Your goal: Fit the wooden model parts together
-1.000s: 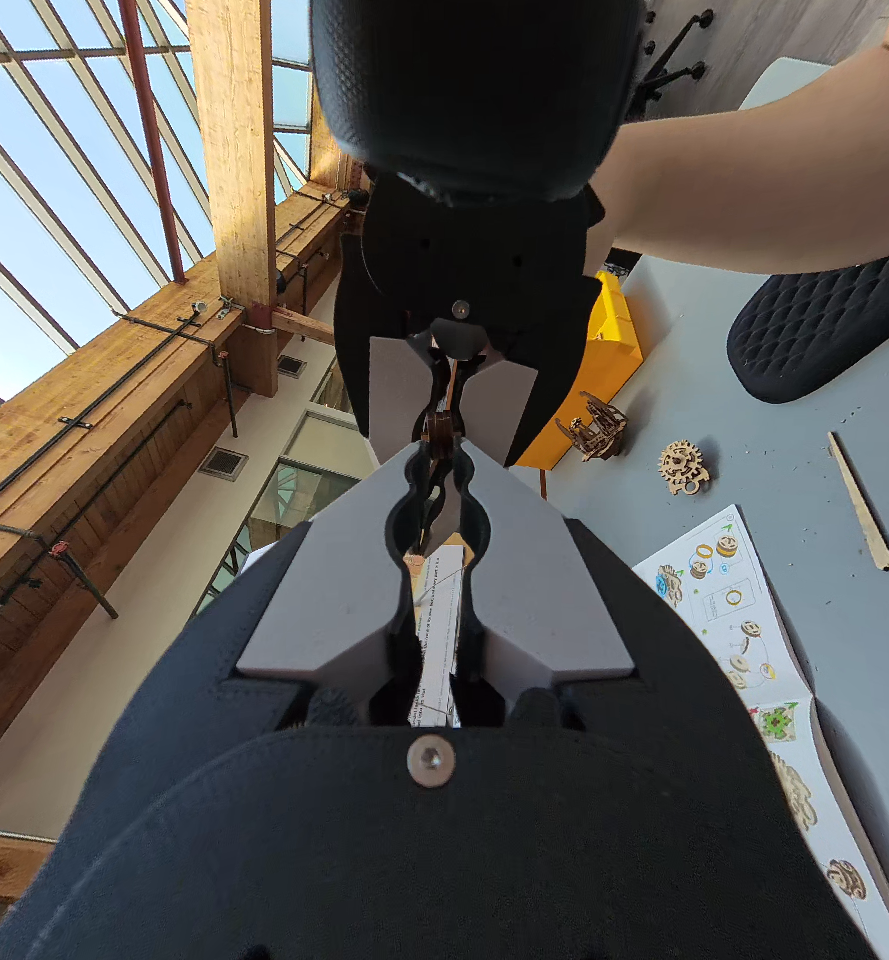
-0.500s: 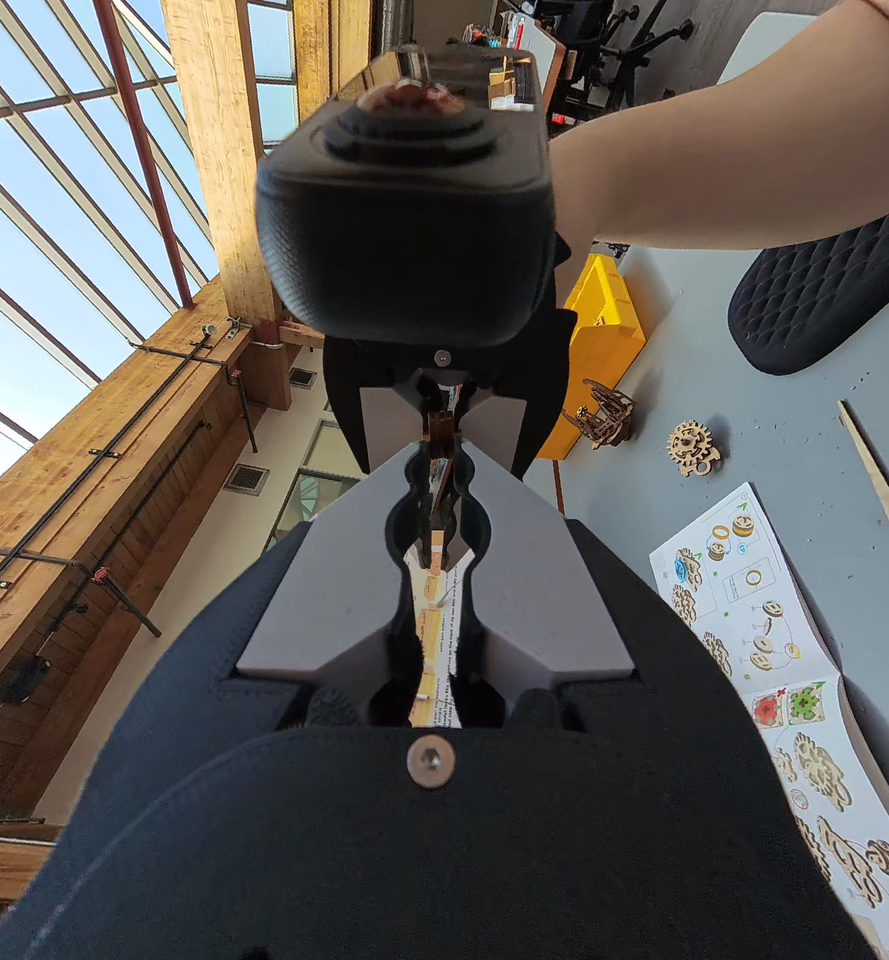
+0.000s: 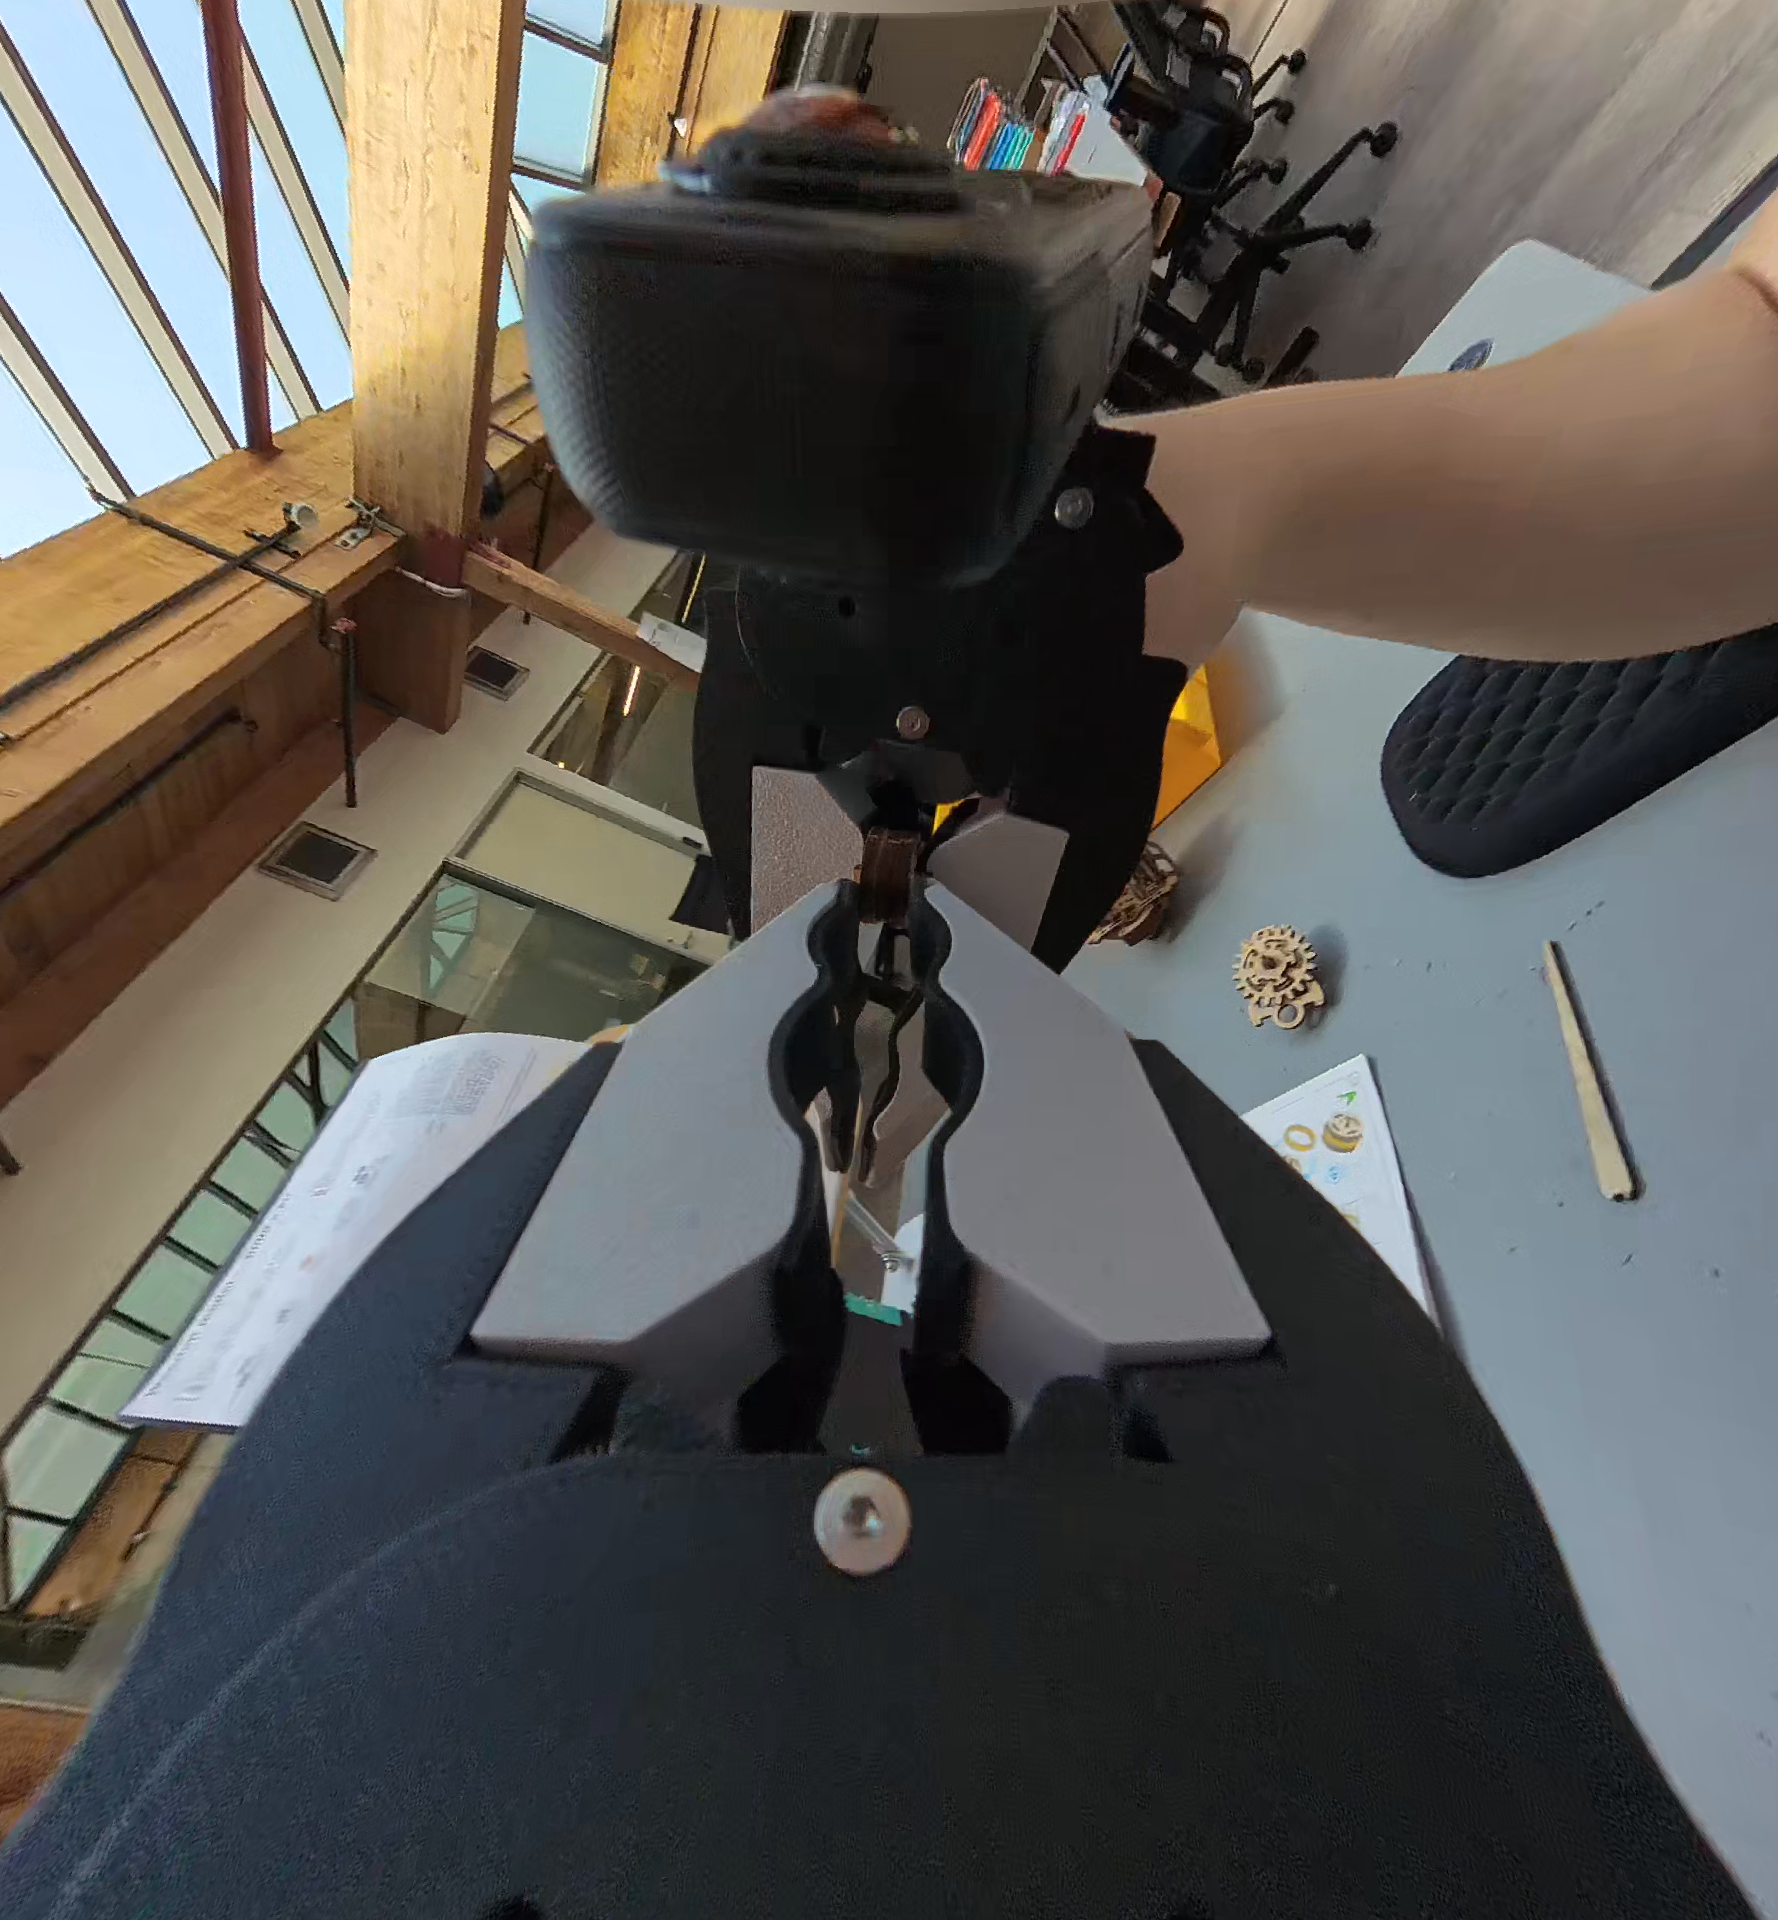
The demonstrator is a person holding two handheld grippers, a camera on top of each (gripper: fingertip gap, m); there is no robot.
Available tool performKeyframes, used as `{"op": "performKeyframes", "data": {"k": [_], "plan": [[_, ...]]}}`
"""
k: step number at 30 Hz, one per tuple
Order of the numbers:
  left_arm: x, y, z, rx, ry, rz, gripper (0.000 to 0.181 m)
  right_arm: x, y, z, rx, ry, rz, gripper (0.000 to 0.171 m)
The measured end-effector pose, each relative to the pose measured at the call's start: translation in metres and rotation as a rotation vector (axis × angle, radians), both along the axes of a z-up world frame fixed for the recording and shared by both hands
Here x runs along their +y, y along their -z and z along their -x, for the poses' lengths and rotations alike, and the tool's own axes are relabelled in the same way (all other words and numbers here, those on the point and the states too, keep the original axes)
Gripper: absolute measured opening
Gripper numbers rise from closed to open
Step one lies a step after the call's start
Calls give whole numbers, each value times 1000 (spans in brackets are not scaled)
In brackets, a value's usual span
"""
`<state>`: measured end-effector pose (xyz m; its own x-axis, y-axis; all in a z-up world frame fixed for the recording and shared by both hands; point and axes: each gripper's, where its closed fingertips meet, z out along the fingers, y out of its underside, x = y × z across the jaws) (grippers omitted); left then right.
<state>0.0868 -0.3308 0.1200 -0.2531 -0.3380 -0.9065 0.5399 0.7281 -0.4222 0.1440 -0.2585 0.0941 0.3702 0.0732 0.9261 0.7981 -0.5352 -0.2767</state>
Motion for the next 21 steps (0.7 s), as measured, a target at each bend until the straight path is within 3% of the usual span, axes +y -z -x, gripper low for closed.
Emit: {"op": "performKeyframes", "data": {"k": [5,12,16,21], "plan": [[3,6,-9,223,103,184,7,7,20,11,248,-168,72,7],[7,10,-14,268,152,221,7,-7,30,16,424,-284,168,20],[9,1,-7,184,169,205,7,-24,20,16,597,-411,162,25],[19,-9,5,-72,93,48,6,-51,-33,27,1121,-763,35,22]]}}
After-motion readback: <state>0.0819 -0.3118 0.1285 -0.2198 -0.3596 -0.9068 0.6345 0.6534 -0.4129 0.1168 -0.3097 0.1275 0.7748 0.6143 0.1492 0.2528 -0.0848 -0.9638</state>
